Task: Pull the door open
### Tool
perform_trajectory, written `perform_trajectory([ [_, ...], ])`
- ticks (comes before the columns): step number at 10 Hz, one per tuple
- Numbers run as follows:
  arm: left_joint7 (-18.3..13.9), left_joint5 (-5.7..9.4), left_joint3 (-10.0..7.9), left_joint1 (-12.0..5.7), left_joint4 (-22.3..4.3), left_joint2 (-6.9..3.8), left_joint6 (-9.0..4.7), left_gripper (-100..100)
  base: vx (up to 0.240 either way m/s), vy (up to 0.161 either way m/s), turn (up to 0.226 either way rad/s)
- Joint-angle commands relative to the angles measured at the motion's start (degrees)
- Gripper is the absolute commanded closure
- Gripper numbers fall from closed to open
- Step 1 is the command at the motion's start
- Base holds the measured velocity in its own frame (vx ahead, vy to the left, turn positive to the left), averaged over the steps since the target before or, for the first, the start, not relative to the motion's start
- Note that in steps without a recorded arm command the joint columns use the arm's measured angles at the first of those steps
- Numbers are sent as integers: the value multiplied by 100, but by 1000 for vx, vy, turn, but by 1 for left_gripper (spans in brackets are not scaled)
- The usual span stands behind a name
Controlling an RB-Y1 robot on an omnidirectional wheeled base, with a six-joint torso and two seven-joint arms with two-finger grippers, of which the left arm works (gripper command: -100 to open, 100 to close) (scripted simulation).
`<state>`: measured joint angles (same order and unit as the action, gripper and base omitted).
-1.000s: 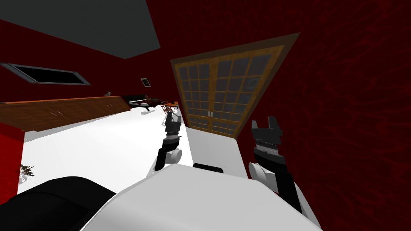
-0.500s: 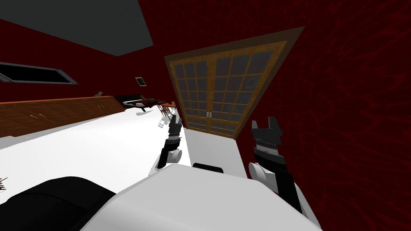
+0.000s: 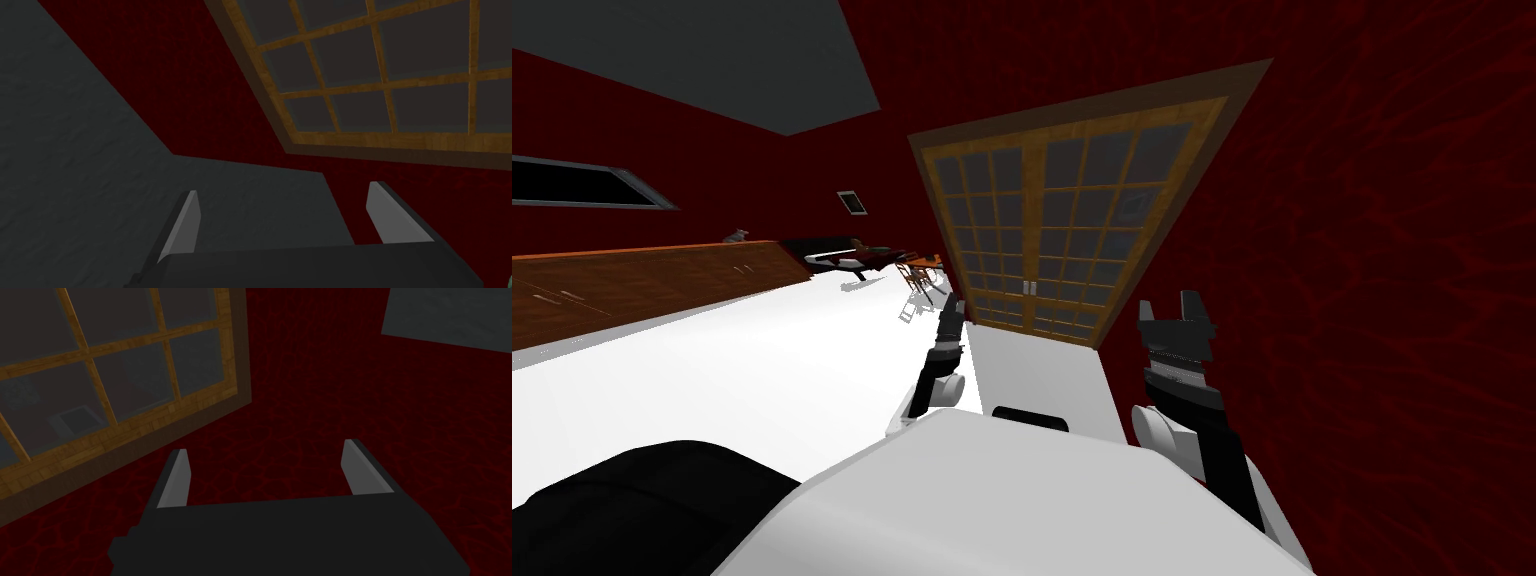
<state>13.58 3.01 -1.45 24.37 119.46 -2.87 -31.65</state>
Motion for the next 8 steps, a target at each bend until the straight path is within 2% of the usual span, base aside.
perform_trajectory([
  [1, 190, -42, -61, -32, -173, -38, -25, -100, 86, -12, -47],
  [8, 1030, -261, -290, -182, -1059, -145, -231, -100, 99, -12, -58],
])
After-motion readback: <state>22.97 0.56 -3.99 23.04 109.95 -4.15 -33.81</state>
